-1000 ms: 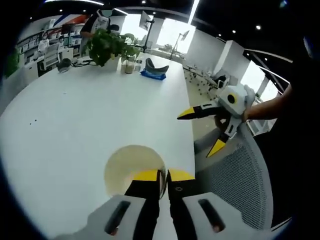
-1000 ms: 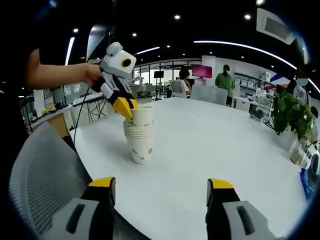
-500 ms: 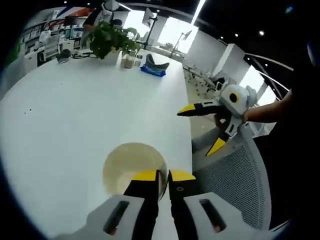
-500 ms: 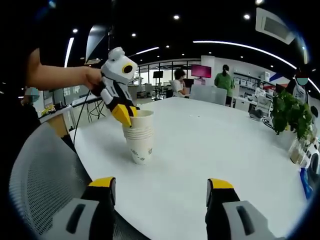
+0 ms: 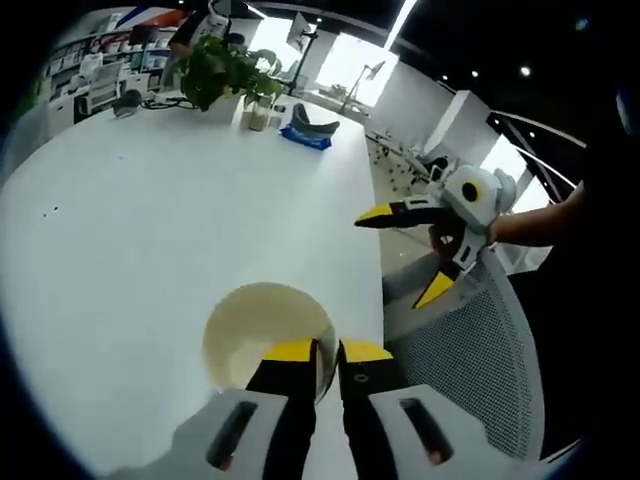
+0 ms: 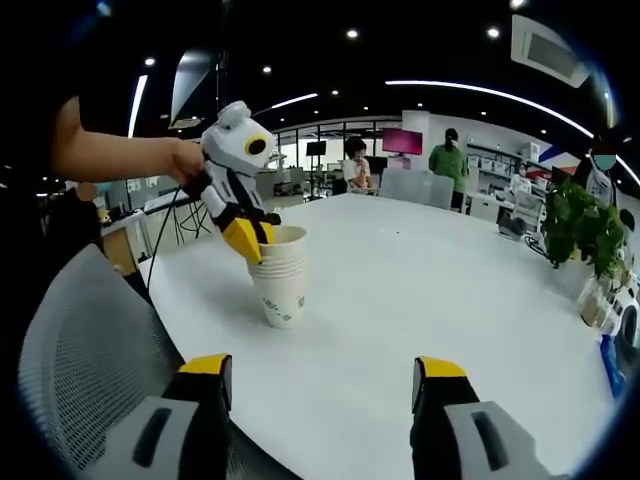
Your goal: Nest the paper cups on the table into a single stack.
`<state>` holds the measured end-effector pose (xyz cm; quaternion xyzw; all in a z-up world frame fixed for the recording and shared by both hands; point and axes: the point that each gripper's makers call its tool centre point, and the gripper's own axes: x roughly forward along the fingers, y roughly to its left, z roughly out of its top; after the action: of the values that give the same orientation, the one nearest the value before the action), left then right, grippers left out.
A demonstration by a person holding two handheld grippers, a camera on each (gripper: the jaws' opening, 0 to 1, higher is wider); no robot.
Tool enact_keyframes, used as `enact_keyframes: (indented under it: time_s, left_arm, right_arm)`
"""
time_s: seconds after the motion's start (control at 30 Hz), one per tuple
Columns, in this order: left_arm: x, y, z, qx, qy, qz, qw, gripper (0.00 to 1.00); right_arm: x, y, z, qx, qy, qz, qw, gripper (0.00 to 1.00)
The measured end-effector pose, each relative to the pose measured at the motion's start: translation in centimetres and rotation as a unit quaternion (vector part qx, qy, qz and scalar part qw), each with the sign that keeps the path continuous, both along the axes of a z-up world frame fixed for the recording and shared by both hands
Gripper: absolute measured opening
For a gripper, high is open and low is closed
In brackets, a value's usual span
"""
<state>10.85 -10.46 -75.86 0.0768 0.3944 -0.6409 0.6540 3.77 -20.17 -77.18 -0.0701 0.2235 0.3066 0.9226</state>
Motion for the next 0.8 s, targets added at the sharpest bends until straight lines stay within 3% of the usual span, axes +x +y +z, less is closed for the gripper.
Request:
enact_keyframes:
  time_s: [0.8]
  left_arm:
    - [-0.42, -0.40, -0.49, -0.012, -0.011, 0.000, 0.9999, 0.05]
  right_arm:
    - [0.01, 0.06, 0.10, -0.001, 0.001, -0.002, 1.0000, 0.73]
